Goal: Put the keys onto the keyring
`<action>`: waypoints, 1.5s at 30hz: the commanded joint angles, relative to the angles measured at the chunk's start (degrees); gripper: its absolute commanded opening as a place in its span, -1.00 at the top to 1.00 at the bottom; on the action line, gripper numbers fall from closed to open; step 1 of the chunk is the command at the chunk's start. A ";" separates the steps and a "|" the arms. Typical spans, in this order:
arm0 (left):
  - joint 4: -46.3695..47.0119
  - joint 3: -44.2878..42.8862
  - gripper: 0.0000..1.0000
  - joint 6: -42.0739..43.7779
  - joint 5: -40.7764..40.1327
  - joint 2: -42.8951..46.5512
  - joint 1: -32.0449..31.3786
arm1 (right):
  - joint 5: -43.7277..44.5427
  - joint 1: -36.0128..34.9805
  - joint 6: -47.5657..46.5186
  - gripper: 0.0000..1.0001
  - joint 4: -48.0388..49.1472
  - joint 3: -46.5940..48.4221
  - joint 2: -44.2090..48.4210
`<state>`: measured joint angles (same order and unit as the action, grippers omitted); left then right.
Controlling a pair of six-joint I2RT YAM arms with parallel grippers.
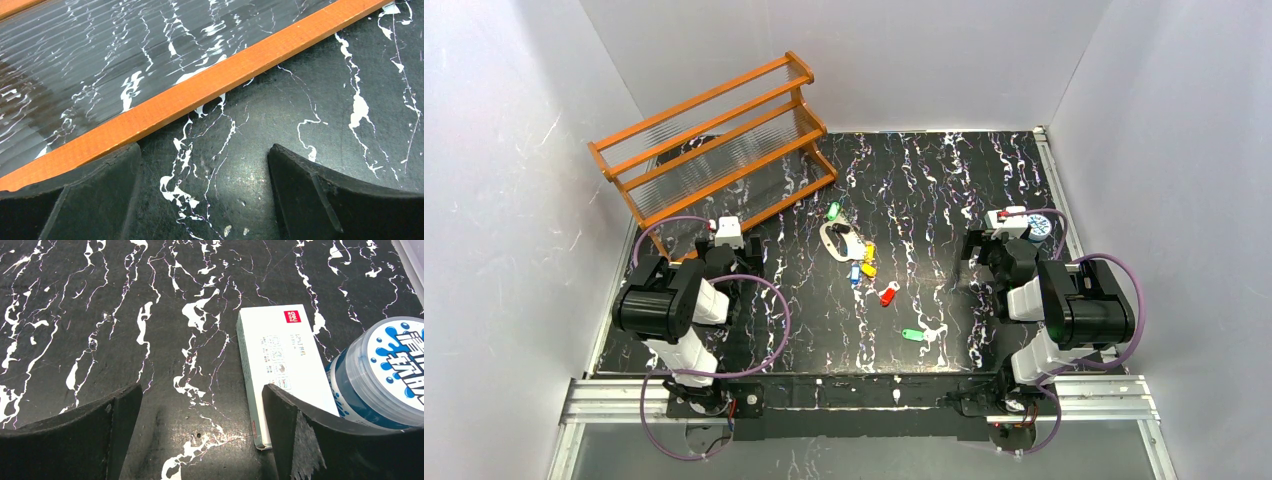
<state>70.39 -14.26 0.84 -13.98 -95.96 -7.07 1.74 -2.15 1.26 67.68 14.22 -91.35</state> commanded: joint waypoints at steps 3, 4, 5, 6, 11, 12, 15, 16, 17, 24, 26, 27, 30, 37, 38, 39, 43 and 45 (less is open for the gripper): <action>0.45 -0.77 -0.97 -0.08 -0.09 0.07 0.48 | 0.46 0.17 -0.20 -0.97 1.40 0.21 0.03; 0.45 -0.84 -0.97 -0.12 -0.10 0.07 0.48 | 0.45 0.20 -0.20 -0.97 1.40 0.26 -0.01; 0.45 -0.79 -0.97 -0.06 -0.11 0.07 0.48 | 0.33 0.23 -0.20 -0.97 1.22 0.37 -0.04; 0.52 -0.78 -0.97 -0.11 -0.11 0.07 0.48 | 0.21 0.18 -0.20 -0.97 1.15 0.38 -0.12; -19.15 -7.29 -0.97 4.50 12.70 9.10 0.48 | 0.30 0.22 -0.28 -0.97 1.20 0.31 0.15; -27.67 -10.43 -0.97 3.84 14.65 11.23 0.48 | 0.24 0.22 -0.26 -0.97 1.81 0.16 0.19; -50.72 -22.01 -0.97 -7.95 12.96 14.27 0.48 | -3.39 0.13 -1.14 -0.97 -10.61 4.64 6.96; -57.48 -25.89 -0.97 -11.46 11.87 14.38 0.48 | -5.02 0.13 0.06 -0.97 -20.79 8.75 10.41; -63.09 -29.79 -0.97 -13.87 12.49 14.13 0.48 | -5.65 0.13 3.73 -0.97 -30.02 13.15 13.01; -66.10 -30.51 -0.97 -25.08 28.15 20.68 0.48 | -15.60 0.13 8.53 -0.97 -52.75 23.73 23.23; -66.58 -30.15 -0.97 -27.30 29.14 24.87 0.48 | -15.99 0.18 10.66 -0.97 -54.57 24.22 26.15; -67.61 -30.21 -0.97 -27.80 29.65 26.52 0.48 | -16.61 0.20 10.97 -0.97 -56.49 25.13 27.30; -71.02 -29.94 -0.97 -27.52 30.24 32.19 0.48 | -19.17 0.22 10.74 -0.97 -63.74 27.90 29.78; -83.20 -25.02 -0.97 -34.33 10.99 46.18 0.48 | -13.03 0.22 20.28 -0.97 -74.37 27.56 29.84; -88.10 -25.00 -0.97 -36.83 5.47 47.96 0.52 | -11.43 0.22 22.00 -0.97 -75.20 27.45 30.02; -91.05 -25.13 -0.97 -38.11 1.42 48.91 0.49 | -10.38 0.29 23.12 -0.97 -75.11 26.99 30.33; -94.57 -23.44 -0.97 -39.95 -1.61 50.25 0.51 | -3.10 0.47 29.61 -0.97 -79.73 27.51 31.45; -94.02 -22.69 -0.97 -39.89 1.92 48.85 0.48 | 4.14 0.53 36.02 -0.97 -85.88 28.61 31.16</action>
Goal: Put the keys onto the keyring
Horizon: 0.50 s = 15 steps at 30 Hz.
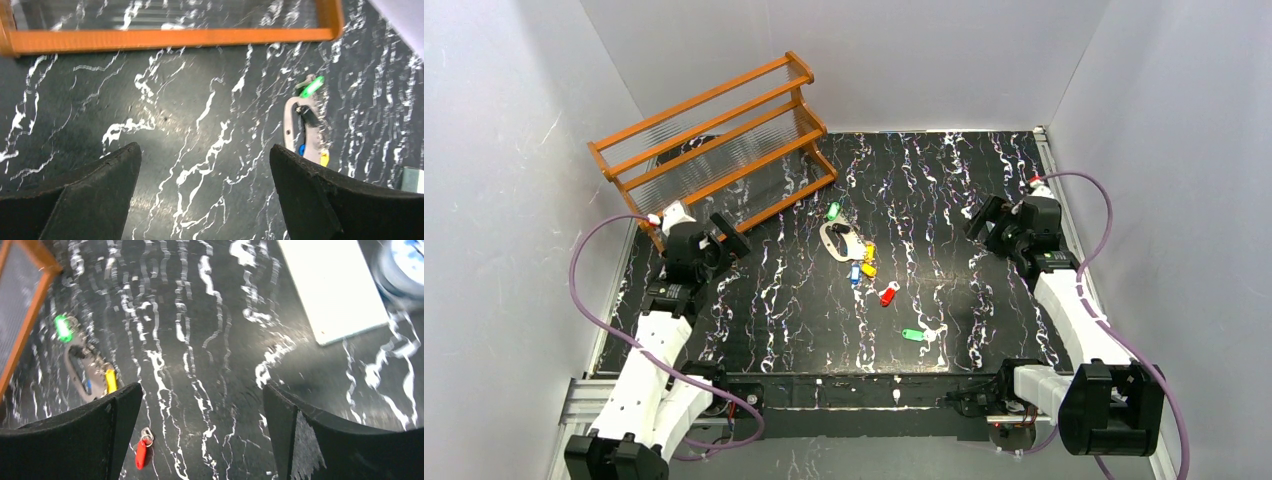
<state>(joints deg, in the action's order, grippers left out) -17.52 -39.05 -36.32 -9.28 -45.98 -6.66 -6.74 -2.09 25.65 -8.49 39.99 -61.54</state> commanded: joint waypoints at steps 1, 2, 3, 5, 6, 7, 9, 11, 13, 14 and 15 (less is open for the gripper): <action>-6.02 2.44 -0.97 -3.06 -1.26 -2.20 0.06 | 12.50 0.55 12.11 -0.97 -10.16 2.55 1.32; -5.20 3.12 -0.97 -2.81 0.39 -3.29 0.06 | 11.25 0.59 11.85 -0.97 -9.30 1.57 1.45; -3.22 3.86 -0.97 -1.86 3.38 -4.22 0.06 | 9.40 0.66 11.76 -0.97 -8.21 0.61 1.61; 1.01 5.51 -0.97 -0.48 8.65 -5.54 0.06 | 3.21 0.68 10.28 -0.97 -3.92 -1.29 1.88; 3.20 6.43 -0.97 -0.64 11.63 -5.83 0.06 | 0.83 0.66 9.87 -0.97 -2.40 -1.96 1.74; 5.46 7.38 -0.97 -1.10 13.51 -5.99 0.06 | -1.04 0.67 9.51 -0.97 -1.18 -2.40 1.65; 8.18 8.93 -0.97 -3.51 14.91 -6.18 0.06 | -5.08 0.68 8.42 -0.97 2.17 -3.44 0.88; 12.04 10.49 -0.97 -4.76 17.87 -6.94 0.06 | -8.66 0.60 7.25 -0.97 4.87 -3.48 -0.70; 16.36 12.19 -0.97 -6.36 20.60 -8.47 0.07 | -11.38 -0.08 6.63 -0.97 5.67 -2.18 -3.51; 18.20 12.67 -0.97 -7.13 22.13 -9.57 0.06 | -11.67 -1.17 5.96 -0.97 5.68 -1.14 -5.35; 20.12 13.35 -0.97 -7.79 23.44 -10.72 0.06 | -11.24 -2.64 5.27 -0.97 5.27 0.26 -7.26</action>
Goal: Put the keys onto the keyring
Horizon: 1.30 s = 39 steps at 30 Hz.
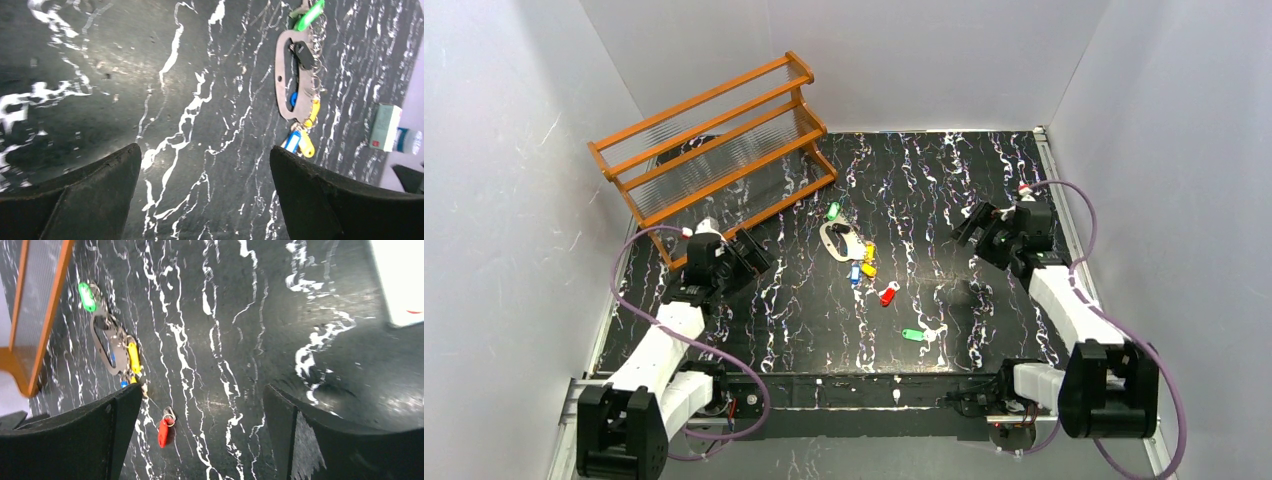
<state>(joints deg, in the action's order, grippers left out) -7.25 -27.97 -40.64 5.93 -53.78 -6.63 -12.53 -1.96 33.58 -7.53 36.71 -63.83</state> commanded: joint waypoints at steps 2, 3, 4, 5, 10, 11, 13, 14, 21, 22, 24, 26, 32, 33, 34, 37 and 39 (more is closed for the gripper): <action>11.31 2.46 -0.97 -4.30 10.23 -5.05 -0.11 | -2.95 -7.40 -4.22 -0.97 3.27 6.43 -9.07; 11.80 2.35 -0.97 -4.35 11.47 -5.85 -0.18 | -0.64 -10.28 -4.87 -0.97 2.69 7.96 -10.91; 12.08 2.24 -0.97 -4.26 12.00 -6.31 -0.26 | 1.69 -13.58 -5.52 -0.97 2.19 9.35 -12.66; 12.42 2.29 -0.97 -4.14 12.16 -6.41 -0.45 | 3.67 -16.72 -6.28 -0.97 1.53 11.01 -14.22; 13.32 1.90 -0.97 -3.65 12.59 -5.26 -0.75 | 10.69 -30.70 -9.24 -0.97 -3.34 20.65 -24.11; 13.25 1.82 -0.97 -3.78 12.76 -4.90 -0.75 | 11.22 -32.43 -9.98 -0.97 -3.90 22.51 -25.99; 13.22 1.93 -0.97 -4.39 13.05 -3.94 -0.75 | 12.15 -35.16 -11.38 -0.97 -5.61 26.59 -29.89; 13.26 1.97 -0.97 -4.52 13.33 -3.33 -0.75 | 12.18 -36.49 -12.01 -0.97 -6.47 28.82 -31.83; 11.99 2.11 -0.97 -4.82 15.97 -1.12 -0.84 | 14.38 -43.52 -15.34 -0.95 -9.58 44.18 -44.45; 11.93 2.39 -0.97 -4.73 16.07 -0.67 -0.84 | 14.73 -44.21 -15.65 -0.93 -10.51 47.31 -46.56; 10.86 2.65 -0.97 -4.20 16.30 0.28 -0.84 | 15.05 -45.26 -16.29 -0.91 -12.61 51.98 -50.65; 9.62 2.77 -0.97 -4.02 16.71 1.27 -0.84 | 15.42 -46.04 -16.60 -0.90 -15.21 55.86 -54.57; 5.75 2.89 -0.97 -3.08 19.58 2.83 -0.84 | 15.48 -46.91 -16.03 -0.90 -15.36 58.68 -59.01; 4.69 2.71 -0.97 -2.42 19.53 3.16 -0.84 | 15.54 -47.03 -16.01 -0.90 -15.52 58.66 -59.40; 3.83 2.66 -0.97 -2.01 19.43 3.54 -0.84 | 15.66 -47.10 -16.05 -0.89 -15.68 58.59 -59.80; 2.59 2.78 -0.97 -1.40 19.13 4.40 -0.84 | 15.11 -47.45 -16.42 -0.89 -16.22 57.99 -60.62; 2.46 3.12 -0.97 -1.35 19.01 4.73 -0.84 | 13.16 -47.74 -16.80 -0.89 -16.53 57.51 -60.79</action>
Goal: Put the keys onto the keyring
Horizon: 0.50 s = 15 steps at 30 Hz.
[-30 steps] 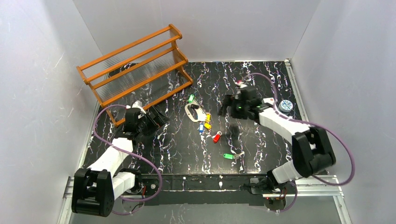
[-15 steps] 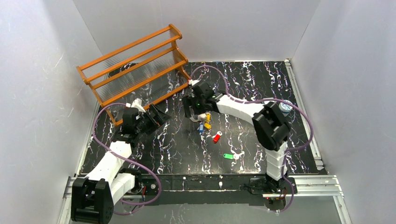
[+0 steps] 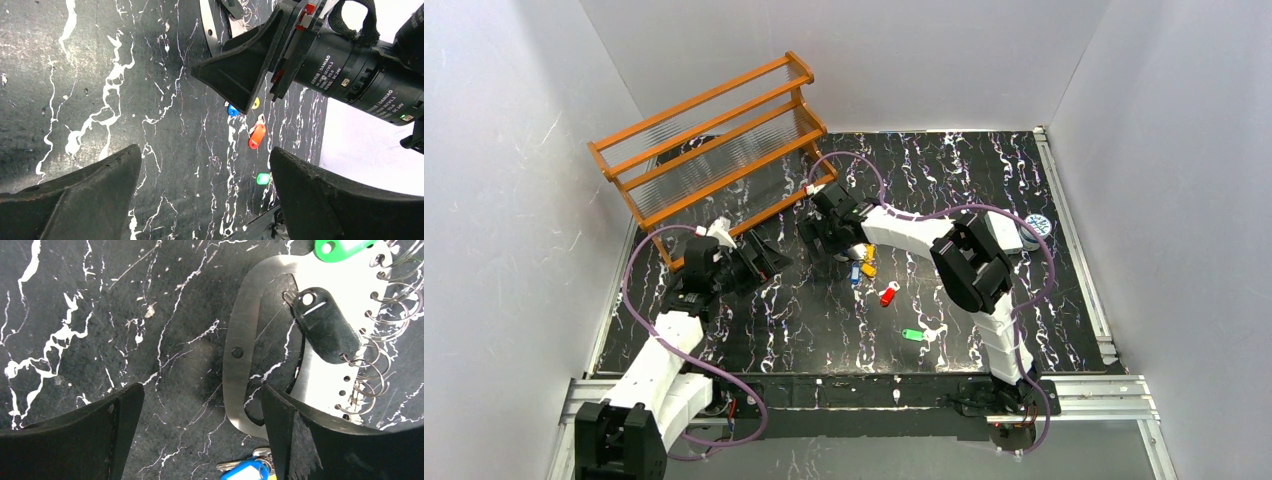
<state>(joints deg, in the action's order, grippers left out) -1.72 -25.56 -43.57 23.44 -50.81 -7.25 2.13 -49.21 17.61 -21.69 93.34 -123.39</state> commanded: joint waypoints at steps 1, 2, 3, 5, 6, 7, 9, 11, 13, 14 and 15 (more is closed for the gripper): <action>-3.19 0.89 -0.97 1.57 1.31 1.76 -0.22 | -3.48 -0.74 -0.93 -0.88 -2.35 0.68 -1.21; -3.28 1.02 -0.97 1.46 1.23 1.76 -0.23 | -5.23 -1.10 -1.02 -0.86 -2.66 0.58 -1.18; -3.36 1.16 -0.97 1.35 1.10 1.76 -0.23 | -6.54 -1.53 -0.91 -0.85 -3.04 0.35 -1.09; -3.87 1.06 -0.97 1.28 1.02 2.04 -0.23 | -9.48 -2.24 -0.32 -0.82 -3.55 -0.52 -0.57; -4.34 0.91 -0.97 1.33 0.77 2.36 -0.23 | -11.21 -2.62 -0.11 -0.80 -3.39 -1.20 -0.16; -5.00 0.54 -0.97 1.48 0.32 2.91 -0.23 | -13.29 -2.99 0.11 -0.77 -3.04 -2.02 0.27; -7.20 -0.26 -0.97 2.04 -1.74 4.22 -0.23 | -17.10 -4.12 0.59 -0.74 -2.32 -3.62 1.29; -9.88 -1.42 -0.97 2.98 -4.22 5.80 -0.23 | -21.10 -5.62 1.16 -0.70 -1.50 -5.08 2.13; -12.10 -2.43 -0.97 3.96 -6.60 7.60 -0.23 | -25.76 -7.00 1.94 -0.69 -0.31 -6.57 3.09; -12.98 -3.05 -0.97 4.23 -7.86 8.55 -0.23 | -27.55 -7.63 2.47 -0.69 0.55 -7.34 3.67; -13.89 -3.47 -0.97 4.43 -9.06 9.32 -0.23 | -29.46 -8.05 3.05 -0.68 1.61 -8.27 4.33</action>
<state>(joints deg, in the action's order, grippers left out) -9.61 -25.36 -41.58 19.79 -45.25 -7.25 -13.96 -53.58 17.72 -19.77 88.97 -121.16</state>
